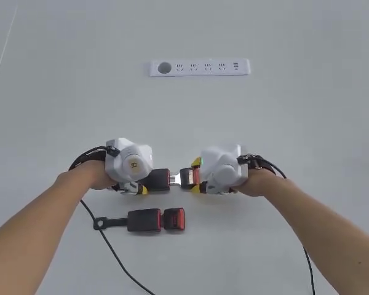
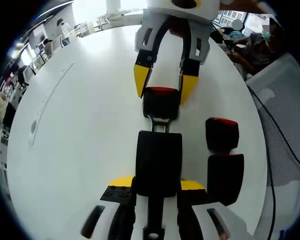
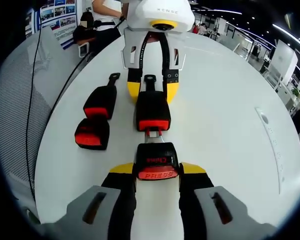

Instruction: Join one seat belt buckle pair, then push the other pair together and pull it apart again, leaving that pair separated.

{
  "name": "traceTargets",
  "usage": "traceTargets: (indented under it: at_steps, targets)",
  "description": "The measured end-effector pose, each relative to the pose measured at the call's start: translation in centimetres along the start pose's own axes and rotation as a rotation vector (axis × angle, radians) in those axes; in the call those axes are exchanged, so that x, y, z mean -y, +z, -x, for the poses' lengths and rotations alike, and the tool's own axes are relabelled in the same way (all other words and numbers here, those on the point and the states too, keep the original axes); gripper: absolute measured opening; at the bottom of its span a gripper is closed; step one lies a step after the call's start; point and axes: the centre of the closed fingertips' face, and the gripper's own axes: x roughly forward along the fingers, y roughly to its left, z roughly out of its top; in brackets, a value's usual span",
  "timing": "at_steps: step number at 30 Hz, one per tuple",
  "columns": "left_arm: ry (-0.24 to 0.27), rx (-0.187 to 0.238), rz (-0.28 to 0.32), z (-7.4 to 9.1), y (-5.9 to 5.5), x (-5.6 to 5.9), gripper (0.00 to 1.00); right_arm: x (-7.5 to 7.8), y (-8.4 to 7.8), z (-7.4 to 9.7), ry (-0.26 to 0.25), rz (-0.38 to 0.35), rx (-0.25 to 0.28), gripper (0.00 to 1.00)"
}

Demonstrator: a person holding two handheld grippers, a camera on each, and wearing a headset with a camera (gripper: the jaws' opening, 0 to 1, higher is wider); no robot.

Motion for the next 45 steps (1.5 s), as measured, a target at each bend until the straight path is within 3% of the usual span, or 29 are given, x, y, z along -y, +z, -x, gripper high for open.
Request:
traceTargets:
  at_steps: [14, 31, 45]
  targets:
    - [0.001, 0.016, -0.002, 0.18, 0.14, 0.16, 0.31, -0.01, 0.43, 0.08, -0.022, -0.002, 0.005, 0.30]
    - [-0.003, -0.002, -0.038, -0.13, -0.23, -0.19, 0.31, 0.00, 0.43, -0.28, -0.028, -0.015, 0.009, 0.30]
    - [0.005, 0.020, -0.022, -0.05, -0.07, -0.21, 0.31, 0.05, 0.55, -0.55, -0.032, -0.064, 0.015, 0.29]
